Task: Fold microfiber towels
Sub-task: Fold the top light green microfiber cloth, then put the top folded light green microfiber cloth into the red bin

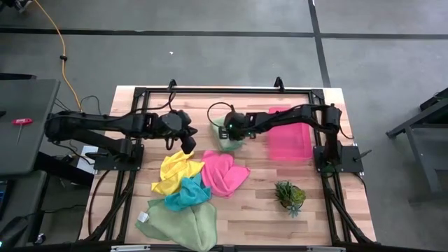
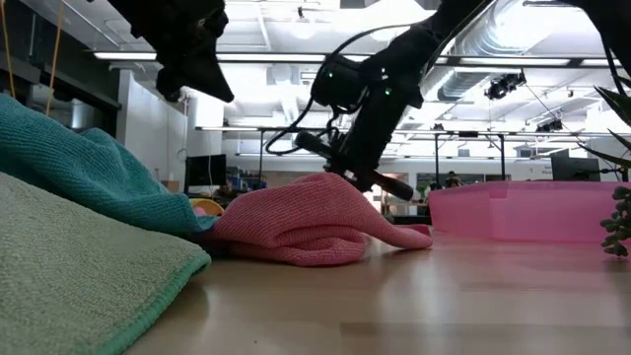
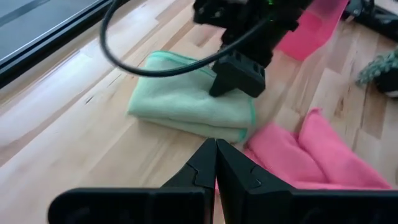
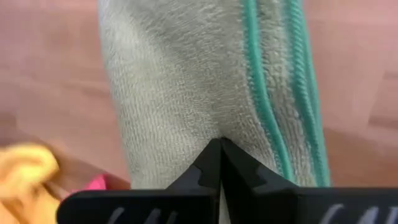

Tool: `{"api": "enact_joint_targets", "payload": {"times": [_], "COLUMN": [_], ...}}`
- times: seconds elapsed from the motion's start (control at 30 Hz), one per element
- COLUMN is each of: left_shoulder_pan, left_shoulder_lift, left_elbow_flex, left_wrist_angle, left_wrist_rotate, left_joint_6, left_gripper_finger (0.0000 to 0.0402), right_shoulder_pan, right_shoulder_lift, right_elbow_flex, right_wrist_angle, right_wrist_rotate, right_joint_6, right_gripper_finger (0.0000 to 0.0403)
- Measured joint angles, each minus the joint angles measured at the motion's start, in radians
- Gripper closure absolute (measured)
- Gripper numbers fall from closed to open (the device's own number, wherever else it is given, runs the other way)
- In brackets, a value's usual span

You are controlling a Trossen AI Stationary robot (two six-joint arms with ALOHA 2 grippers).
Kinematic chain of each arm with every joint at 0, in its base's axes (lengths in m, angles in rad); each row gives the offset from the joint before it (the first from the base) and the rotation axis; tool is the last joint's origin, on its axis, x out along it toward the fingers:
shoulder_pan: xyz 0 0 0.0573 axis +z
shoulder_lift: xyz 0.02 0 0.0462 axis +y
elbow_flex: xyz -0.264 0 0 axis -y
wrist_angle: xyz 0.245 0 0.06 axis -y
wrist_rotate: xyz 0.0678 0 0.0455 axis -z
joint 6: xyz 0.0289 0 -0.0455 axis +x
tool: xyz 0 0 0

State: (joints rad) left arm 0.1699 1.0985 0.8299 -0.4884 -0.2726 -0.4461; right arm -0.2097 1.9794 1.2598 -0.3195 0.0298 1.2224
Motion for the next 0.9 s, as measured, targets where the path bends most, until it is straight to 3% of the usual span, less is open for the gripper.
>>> {"api": "enact_joint_targets", "payload": {"times": [0.1, 0.2, 0.4, 0.5, 0.57, 0.63, 0.9], "left_shoulder_pan": [0.0, 0.0, 0.0, 0.0, 0.0, 0.0, 0.0], "left_shoulder_lift": [-0.022, -0.043, -0.092, -0.113, -0.122, -0.127, -0.127], "left_elbow_flex": [0.0, 0.0, 0.0, 0.001, 0.001, 0.001, 0.001], "left_wrist_angle": [-0.025, -0.032, -0.04, -0.038, -0.04, -0.039, -0.039], "left_wrist_rotate": [0.0, 0.0, -0.004, -0.004, -0.005, -0.005, -0.005], "left_joint_6": [0.005, 0.005, 0.012, 0.012, 0.007, -0.001, -0.06], "left_gripper_finger": [0.0401, 0.0401, 0.0402, 0.0402, 0.0401, 0.0402, 0.0401], "right_shoulder_pan": [0.028, 0.046, 0.019, -0.028, -0.069, -0.1, -0.2], "right_shoulder_lift": [0.0, -0.013, -0.132, -0.165, -0.164, -0.156, -0.139], "right_elbow_flex": [0.0, 0.0, 0.0, 0.001, 0.001, 0.0, 0.001], "right_wrist_angle": [0.015, 0.024, -0.029, -0.083, -0.127, -0.165, -0.165], "right_wrist_rotate": [0.063, 0.108, 0.11, -0.009, -0.144, -0.202, -0.205], "right_joint_6": [0.104, 0.095, -0.183, -0.346, -0.441, -0.524, -0.721], "right_gripper_finger": [0.0403, 0.0403, 0.0402, 0.0393, 0.0373, 0.0343, 0.0191]}}
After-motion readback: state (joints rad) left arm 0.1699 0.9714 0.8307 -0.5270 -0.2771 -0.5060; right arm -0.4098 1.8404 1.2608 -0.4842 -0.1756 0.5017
